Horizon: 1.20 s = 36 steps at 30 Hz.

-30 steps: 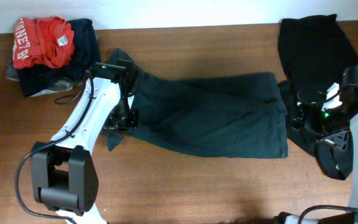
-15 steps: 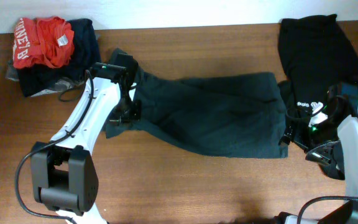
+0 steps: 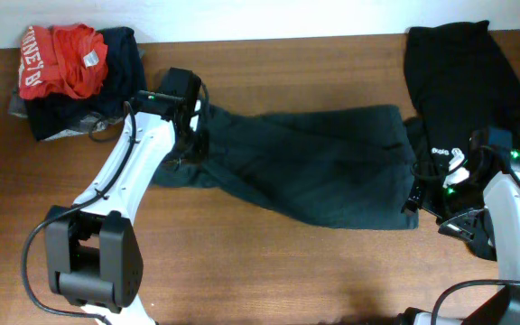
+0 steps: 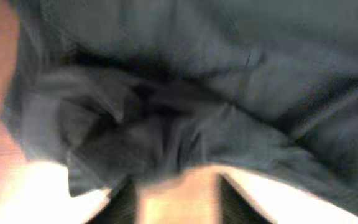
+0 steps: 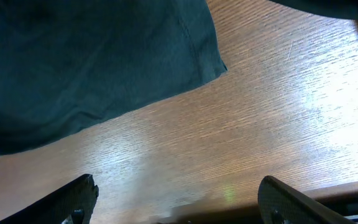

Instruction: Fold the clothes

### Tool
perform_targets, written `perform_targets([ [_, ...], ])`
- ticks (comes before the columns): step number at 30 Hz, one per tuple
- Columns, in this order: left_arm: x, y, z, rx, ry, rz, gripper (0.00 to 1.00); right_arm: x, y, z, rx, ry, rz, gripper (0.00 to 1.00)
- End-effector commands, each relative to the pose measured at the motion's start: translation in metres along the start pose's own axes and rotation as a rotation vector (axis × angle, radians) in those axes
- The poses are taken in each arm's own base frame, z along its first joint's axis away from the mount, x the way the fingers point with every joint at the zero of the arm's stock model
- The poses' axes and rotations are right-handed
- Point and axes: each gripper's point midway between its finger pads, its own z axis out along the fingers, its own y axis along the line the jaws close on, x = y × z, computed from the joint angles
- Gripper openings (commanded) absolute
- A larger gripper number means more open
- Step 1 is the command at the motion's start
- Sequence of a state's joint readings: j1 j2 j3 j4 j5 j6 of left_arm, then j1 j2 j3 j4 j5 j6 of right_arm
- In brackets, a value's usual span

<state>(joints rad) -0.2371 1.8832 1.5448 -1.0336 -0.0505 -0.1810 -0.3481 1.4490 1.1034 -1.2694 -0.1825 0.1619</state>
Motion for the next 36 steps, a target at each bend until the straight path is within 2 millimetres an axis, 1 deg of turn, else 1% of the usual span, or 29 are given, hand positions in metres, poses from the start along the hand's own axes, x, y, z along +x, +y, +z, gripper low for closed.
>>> perform_targets([
  [1, -0.018, -0.003, -0.003, 0.019, -0.069, -0.012, 0.81, 0.000, 0.000, -0.002, -0.011, -0.014, 0.013, 0.88],
  [3, -0.026, -0.002, -0.004, 0.015, -0.101, -0.004, 0.92, -0.001, 0.001, -0.002, -0.012, -0.018, 0.012, 0.88],
  [5, -0.023, -0.001, -0.004, 0.011, -0.089, 0.024, 0.92, -0.002, 0.001, -0.002, -0.012, -0.021, 0.010, 0.88],
  [7, -0.011, 0.004, -0.003, 0.003, -0.037, 0.019, 0.91, -0.002, 0.001, -0.002, -0.012, -0.022, 0.003, 0.88],
  [9, 0.007, 0.016, -0.003, -0.024, 0.041, -0.052, 0.89, -0.002, 0.001, -0.002, -0.012, -0.023, 0.000, 0.88],
  [12, 0.017, 0.035, -0.003, -0.047, 0.088, -0.118, 0.89, -0.004, 0.001, -0.002, -0.014, -0.030, -0.001, 0.88],
  [13, 0.017, 0.042, -0.003, -0.050, 0.089, -0.133, 0.89, -0.005, 0.001, -0.002, -0.014, -0.034, -0.002, 0.88],
  [14, 0.016, 0.047, -0.002, -0.048, 0.086, -0.126, 0.84, -0.006, 0.002, -0.002, -0.015, -0.039, -0.003, 0.88],
  [16, 0.011, 0.060, -0.002, -0.046, 0.071, -0.054, 0.85, -0.008, 0.002, -0.002, -0.016, -0.045, -0.004, 0.88],
  [20, 0.003, 0.070, 0.001, -0.043, 0.046, 0.116, 0.86, -0.009, 0.002, -0.002, -0.017, -0.051, -0.005, 0.88],
  [23, -0.005, 0.067, 0.004, 0.004, 0.012, 0.243, 0.86, -0.011, 0.002, -0.002, -0.018, -0.058, -0.006, 0.88],
  [28, -0.018, 0.040, 0.009, 0.151, -0.065, 0.463, 0.85, -0.013, 0.003, -0.002, -0.019, -0.065, -0.008, 0.88],
  [30, -0.018, 0.034, 0.013, 0.178, -0.070, 0.536, 0.83, -0.012, 0.003, -0.002, -0.019, -0.064, -0.008, 0.88],
  [34, -0.011, 0.035, 0.026, 0.189, -0.030, 0.630, 0.77, -0.013, 0.003, -0.002, -0.019, -0.064, -0.008, 0.88],
  [36, -0.007, 0.035, 0.035, 0.198, -0.006, 0.658, 0.76, -0.012, 0.003, -0.002, -0.019, -0.064, -0.007, 0.88],
])
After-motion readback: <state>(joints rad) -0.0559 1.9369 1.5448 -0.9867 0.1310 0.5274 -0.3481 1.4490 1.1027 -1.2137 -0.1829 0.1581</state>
